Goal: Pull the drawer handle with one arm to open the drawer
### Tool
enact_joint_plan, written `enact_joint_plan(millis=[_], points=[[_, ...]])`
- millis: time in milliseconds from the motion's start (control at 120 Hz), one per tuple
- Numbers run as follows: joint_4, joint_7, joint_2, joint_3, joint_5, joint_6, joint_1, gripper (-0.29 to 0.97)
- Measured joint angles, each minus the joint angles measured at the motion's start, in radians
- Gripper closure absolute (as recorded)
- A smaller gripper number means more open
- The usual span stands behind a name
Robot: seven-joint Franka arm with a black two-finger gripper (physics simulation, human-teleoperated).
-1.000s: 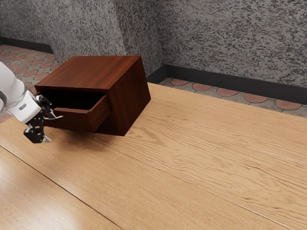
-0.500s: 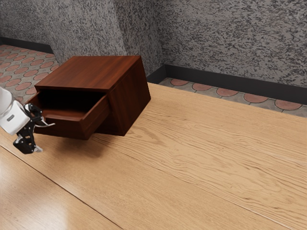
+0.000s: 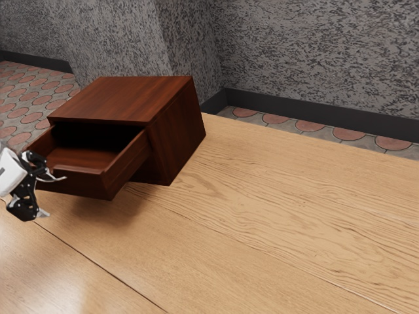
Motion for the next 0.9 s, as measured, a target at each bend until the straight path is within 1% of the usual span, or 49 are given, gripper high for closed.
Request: enact_joint_plan(millis=[108, 133, 200, 292, 317, 342, 483, 550, 600, 633, 700, 742, 792, 842, 900], points=[[-0.019, -0.003, -0.012, -0.026, 0.0, 0.001, 0.027, 0.06], [-0.024, -0.004, -0.018, -0.031, 0.002, 0.001, 0.036, 0.1], [-0.038, -0.007, -0.031, -0.05, 0.006, 0.002, 0.058, 0.15], [-0.051, -0.011, -0.042, -0.06, 0.006, 0.006, 0.07, 0.11], [-0.05, -0.011, -0.044, -0.064, 0.005, 0.013, 0.071, 0.13], [-0.043, -0.011, -0.048, -0.081, 0.003, 0.021, 0.072, 0.17], [0.005, -0.011, -0.076, -0.268, -0.041, 0.037, 0.109, 0.07], [0.006, -0.026, -0.081, -0.323, -0.072, -0.018, 0.119, 0.05], [0.01, -0.054, -0.074, -0.358, -0.112, -0.085, 0.118, 0.04], [0.028, -0.082, -0.057, -0.424, -0.137, -0.138, 0.105, 0.03], [0.171, -0.15, 0.074, -0.636, -0.222, -0.261, 0.091, 0.02], [0.323, -0.193, 0.214, -0.774, -0.272, -0.33, 0.088, 0.02], [0.487, -0.248, 0.352, -0.911, -0.319, -0.403, 0.087, 0.01], [0.598, -0.308, 0.433, -0.995, -0.354, -0.463, 0.084, 0.01], [0.648, -0.385, 0.47, -1.041, -0.38, -0.517, 0.075, 0.01]])
